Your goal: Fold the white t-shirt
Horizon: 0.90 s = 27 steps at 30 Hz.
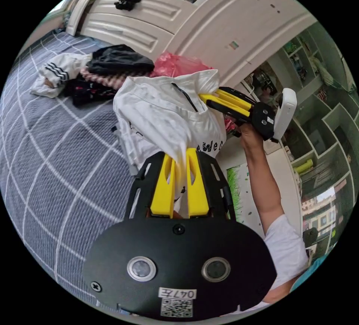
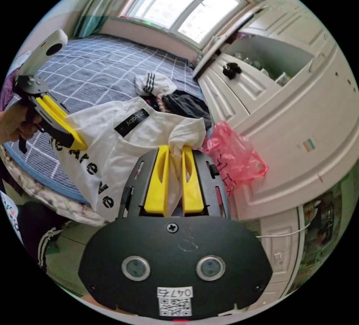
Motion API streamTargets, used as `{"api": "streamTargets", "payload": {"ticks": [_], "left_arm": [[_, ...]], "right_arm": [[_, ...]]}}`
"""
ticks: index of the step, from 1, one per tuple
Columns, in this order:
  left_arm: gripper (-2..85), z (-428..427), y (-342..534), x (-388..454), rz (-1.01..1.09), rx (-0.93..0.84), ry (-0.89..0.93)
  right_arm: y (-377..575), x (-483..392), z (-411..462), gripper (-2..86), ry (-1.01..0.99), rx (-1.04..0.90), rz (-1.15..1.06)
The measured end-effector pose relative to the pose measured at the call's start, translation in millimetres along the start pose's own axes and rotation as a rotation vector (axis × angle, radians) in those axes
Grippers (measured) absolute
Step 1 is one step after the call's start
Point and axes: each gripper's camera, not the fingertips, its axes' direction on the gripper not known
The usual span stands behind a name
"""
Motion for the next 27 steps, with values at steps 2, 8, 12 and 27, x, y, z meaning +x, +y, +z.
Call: {"api": "streamTargets", "payload": {"ticks": [2, 8, 12, 27], "left_arm": [[5.1, 44, -18, 1, -0.022, -0.034, -0.008], [12.4, 129, -10, -20, -0.128, -0.053, 0.000], [15.5, 99, 26, -16, -0.062, 0.016, -0.118], [-1.0, 234, -16, 102, 0.317, -0.336, -0.379]], "right_arm": [[28, 32, 38, 2.2, -0.026, -0.037, 0.037], [101, 61, 139, 5.8, -0.198, -0.120, 0.232], [134, 86, 139, 5.8, -0.248, -0.013, 0.436], [111, 60, 189, -0.5, -0.194, -0.299, 0.281]]}}
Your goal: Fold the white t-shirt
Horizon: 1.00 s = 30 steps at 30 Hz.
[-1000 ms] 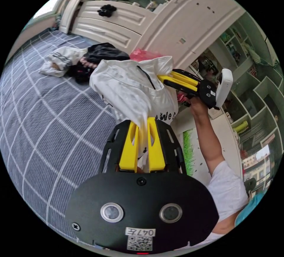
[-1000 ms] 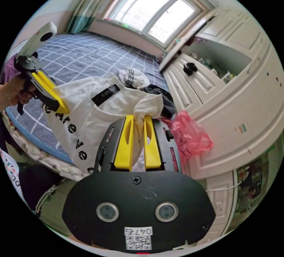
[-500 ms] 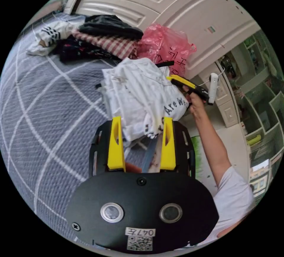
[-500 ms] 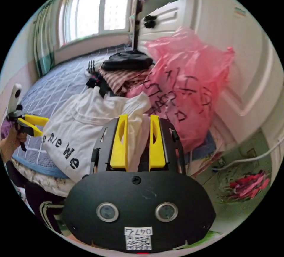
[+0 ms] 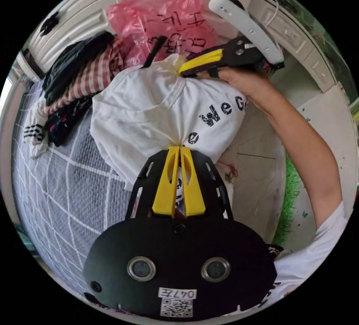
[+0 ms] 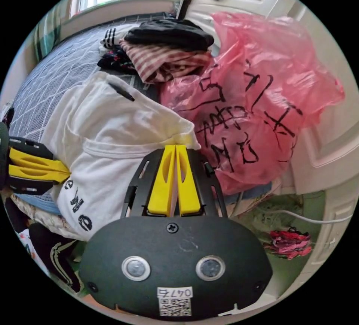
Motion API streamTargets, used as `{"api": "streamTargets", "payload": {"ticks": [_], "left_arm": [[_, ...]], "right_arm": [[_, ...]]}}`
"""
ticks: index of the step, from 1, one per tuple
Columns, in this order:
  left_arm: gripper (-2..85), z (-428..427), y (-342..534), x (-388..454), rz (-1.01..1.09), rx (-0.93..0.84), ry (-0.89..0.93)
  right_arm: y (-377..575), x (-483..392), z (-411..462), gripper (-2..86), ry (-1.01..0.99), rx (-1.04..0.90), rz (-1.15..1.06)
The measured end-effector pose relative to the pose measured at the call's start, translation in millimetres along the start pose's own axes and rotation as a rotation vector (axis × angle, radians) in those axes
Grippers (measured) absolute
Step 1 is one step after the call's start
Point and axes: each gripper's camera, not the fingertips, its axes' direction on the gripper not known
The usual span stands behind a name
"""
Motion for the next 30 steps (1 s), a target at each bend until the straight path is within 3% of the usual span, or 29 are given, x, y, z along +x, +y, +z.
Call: {"api": "streamTargets", "payload": {"ticks": [3, 6, 9, 14, 19, 22, 26, 30], "left_arm": [[-1.0, -11, 6, -2, -0.056, -0.009, 0.086], [-1.0, -42, 32, 11, -0.044, 0.094, 0.058], [-1.0, -41, 53, 26, -0.018, 0.061, 0.037], [-1.0, 0, 68, 36, -0.039, -0.004, 0.028], [-0.9, -37, 112, 40, -0.082, 0.098, 0.107], [-0.9, -87, 179, 50, -0.031, 0.168, 0.096], [-0.9, -147, 324, 57, -0.040, 0.252, 0.092], [-0.8, -172, 482, 49, -0.299, 0.223, -0.024]], "right_arm": [[1, -8, 1, -0.5, 0.018, -0.008, 0.008], [14, -20, -44, -0.5, 0.079, 0.149, -0.005], [37, -46, -76, -0.6, 0.063, 0.227, -0.051], [73, -95, -43, -0.8, 0.091, 0.119, -0.059], [77, -107, -27, -0.7, 0.070, 0.097, 0.005], [97, -131, -86, -0.8, 0.055, 0.347, 0.054], [133, -215, -139, -1.2, -0.258, 0.550, -0.073], [162, -323, -135, -1.3, -0.508, 0.618, -0.162]]}}
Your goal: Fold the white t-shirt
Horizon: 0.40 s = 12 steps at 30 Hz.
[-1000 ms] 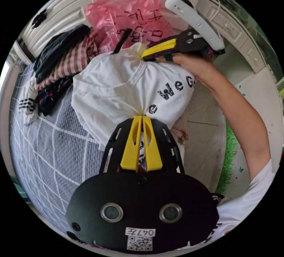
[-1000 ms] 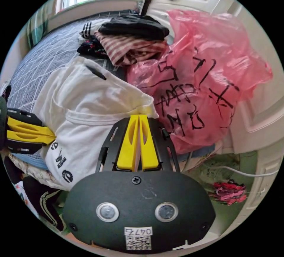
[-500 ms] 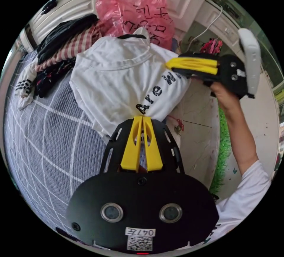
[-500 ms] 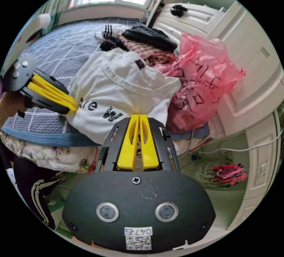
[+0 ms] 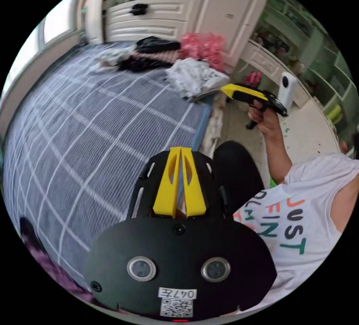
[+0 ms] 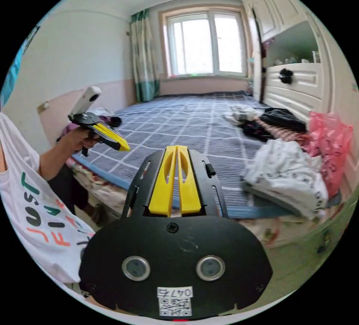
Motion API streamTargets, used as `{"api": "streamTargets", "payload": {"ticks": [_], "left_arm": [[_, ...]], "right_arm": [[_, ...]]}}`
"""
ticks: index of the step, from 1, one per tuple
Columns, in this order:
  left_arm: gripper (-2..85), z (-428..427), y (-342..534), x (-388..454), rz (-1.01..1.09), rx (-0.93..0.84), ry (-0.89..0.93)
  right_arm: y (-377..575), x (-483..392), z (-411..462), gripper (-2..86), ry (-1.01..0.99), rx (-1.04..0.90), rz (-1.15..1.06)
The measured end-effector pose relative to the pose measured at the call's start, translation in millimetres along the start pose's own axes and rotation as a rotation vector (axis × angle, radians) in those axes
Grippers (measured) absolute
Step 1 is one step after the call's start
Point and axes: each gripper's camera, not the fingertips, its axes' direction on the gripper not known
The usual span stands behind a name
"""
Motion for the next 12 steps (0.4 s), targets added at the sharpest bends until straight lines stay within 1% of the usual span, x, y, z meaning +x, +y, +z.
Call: {"api": "streamTargets", "payload": {"ticks": [1, 2, 3, 5, 8, 10, 12], "left_arm": [[-0.8, -7, 19, -7, -0.042, -0.005, -0.024], [-0.8, -22, 56, -21, -0.121, -0.004, -0.068], [-0.8, -38, 90, -32, -0.181, 0.003, -0.101], [-0.9, -62, 134, -47, -0.243, 0.017, -0.138], [-0.9, -99, 190, -71, -0.296, 0.063, -0.222], [-0.8, -120, 220, -84, -0.315, 0.109, -0.304], [-0.8, -140, 263, -97, -0.357, 0.183, -0.398]], "right_arm": [[7, -31, 20, -1.3, -0.076, 0.015, 0.002], [10, -61, 42, -1.3, -0.133, 0.008, -0.004], [9, -75, 53, -1.3, -0.155, -0.002, -0.017], [-3, -129, 96, -1.2, -0.197, -0.063, -0.125], [-18, -190, 140, -1.2, -0.258, -0.163, -0.278], [-24, -223, 157, -1.2, -0.305, -0.189, -0.332], [-28, -255, 166, -1.2, -0.332, -0.165, -0.365]]}}
